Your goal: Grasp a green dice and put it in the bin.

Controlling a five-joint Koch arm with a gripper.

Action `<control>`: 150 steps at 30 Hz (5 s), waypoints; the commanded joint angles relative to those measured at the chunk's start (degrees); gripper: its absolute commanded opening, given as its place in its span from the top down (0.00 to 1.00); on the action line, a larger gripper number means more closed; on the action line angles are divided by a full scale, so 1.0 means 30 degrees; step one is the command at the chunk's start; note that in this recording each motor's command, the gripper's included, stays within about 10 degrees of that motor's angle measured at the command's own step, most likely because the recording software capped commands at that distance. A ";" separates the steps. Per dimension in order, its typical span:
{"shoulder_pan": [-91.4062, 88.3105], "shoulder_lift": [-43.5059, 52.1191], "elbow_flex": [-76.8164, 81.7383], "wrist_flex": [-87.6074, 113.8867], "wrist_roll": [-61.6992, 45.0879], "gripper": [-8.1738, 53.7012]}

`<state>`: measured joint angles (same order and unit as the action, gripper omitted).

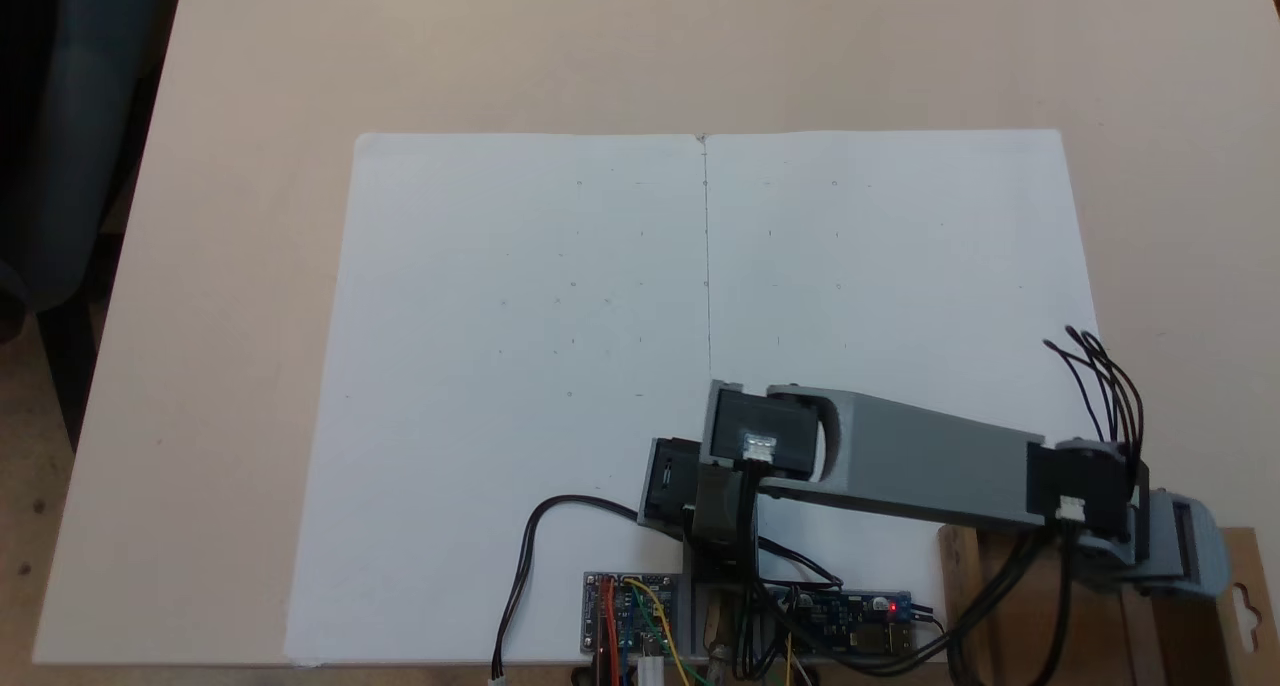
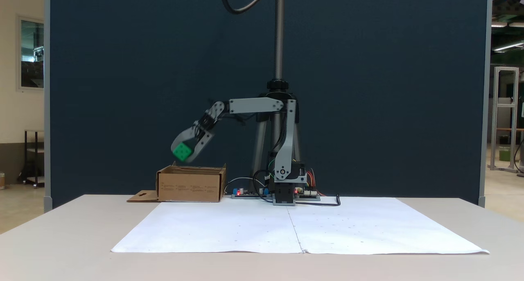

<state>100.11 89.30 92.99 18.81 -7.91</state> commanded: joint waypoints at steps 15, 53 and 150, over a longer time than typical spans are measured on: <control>0.2197 -0.0381 -0.0410 0.2607 -0.7295 0.67; -1.4238 0.6240 -0.0176 -0.1699 0.2256 0.23; -3.2842 1.5498 2.8799 -3.8548 0.2168 0.14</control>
<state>0.97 129.29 175.17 -87.71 -4.31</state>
